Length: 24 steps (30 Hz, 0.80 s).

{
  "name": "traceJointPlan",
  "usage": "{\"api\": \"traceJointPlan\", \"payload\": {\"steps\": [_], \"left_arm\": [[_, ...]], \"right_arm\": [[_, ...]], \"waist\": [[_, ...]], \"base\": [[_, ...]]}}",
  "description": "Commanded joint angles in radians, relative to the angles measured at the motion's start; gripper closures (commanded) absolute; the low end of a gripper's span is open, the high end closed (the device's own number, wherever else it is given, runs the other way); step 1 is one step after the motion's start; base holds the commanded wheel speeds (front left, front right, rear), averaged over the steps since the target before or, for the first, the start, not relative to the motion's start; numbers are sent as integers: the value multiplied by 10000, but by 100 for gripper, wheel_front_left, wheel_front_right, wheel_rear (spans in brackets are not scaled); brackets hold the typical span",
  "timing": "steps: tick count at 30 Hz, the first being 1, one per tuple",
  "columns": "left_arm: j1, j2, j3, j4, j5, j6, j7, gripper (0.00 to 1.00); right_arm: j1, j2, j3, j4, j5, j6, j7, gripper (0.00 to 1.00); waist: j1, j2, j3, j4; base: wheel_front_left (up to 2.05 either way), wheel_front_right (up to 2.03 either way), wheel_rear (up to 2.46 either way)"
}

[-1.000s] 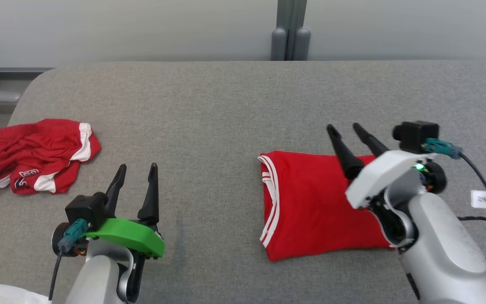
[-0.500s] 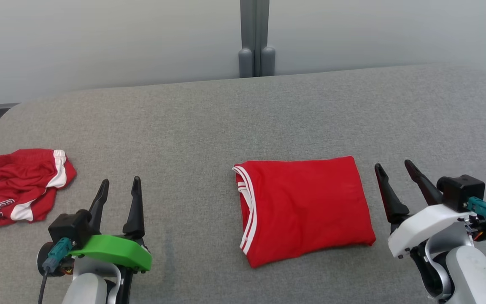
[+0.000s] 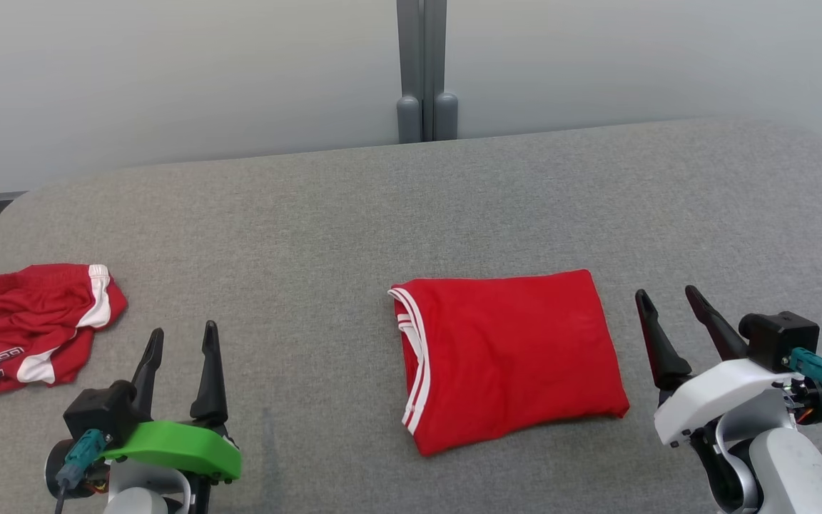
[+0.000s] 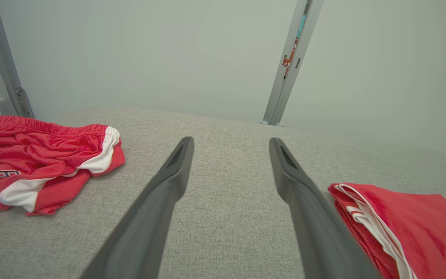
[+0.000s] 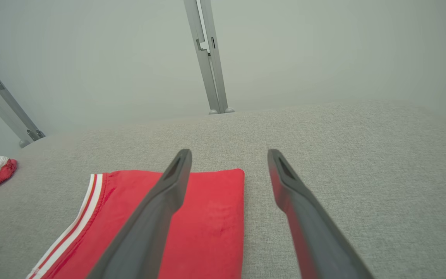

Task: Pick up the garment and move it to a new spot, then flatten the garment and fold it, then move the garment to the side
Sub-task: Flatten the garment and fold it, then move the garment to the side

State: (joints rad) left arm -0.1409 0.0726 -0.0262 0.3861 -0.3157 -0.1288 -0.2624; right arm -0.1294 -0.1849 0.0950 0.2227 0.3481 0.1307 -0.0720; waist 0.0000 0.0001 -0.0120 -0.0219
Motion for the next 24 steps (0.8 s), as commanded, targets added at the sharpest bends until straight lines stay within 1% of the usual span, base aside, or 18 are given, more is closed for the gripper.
{"api": "traceJointPlan", "payload": {"steps": [1,11,14,16,17,20,21,24], "left_arm": [[153,-26,66,-7,30,-18,-28,0],[90,-63,11,45,40,-20,-28,0],[30,-67,-43,7,45,-20,-28,0],[-44,-63,-92,-17,29,-20,-29,0],[-68,-62,-106,-4,-8,-20,-29,0],[-100,-51,-141,10,-66,-21,-28,0],[-146,-42,-165,-4,-78,-21,-28,0],[-249,-13,-208,-48,-96,-21,-29,0]], "right_arm": [[87,-4,-38,47,-122,-1,23,0],[-134,89,-130,67,-276,-1,200,0],[-377,95,-269,120,-272,-1,581,0],[-583,188,-509,366,-149,-1,1320,0],[-719,291,-653,566,0,-1,1921,0],[-1161,301,-736,993,184,-1,3567,0],[-1283,236,-854,1187,142,-5,4113,0],[-1518,221,-1011,1688,-67,-4,5206,0]], "waist": [[0,-1,-4,13],[0,-1,80,206],[0,-1,186,300],[0,-1,285,363],[0,-1,327,397],[0,-1,434,475],[0,-1,505,530],[0,-1,677,682]], "base": [[0,0,0],[0,0,0],[0,0,0],[0,0,0],[0,0,0],[0,0,0],[0,0,0],[0,0,0]]}}
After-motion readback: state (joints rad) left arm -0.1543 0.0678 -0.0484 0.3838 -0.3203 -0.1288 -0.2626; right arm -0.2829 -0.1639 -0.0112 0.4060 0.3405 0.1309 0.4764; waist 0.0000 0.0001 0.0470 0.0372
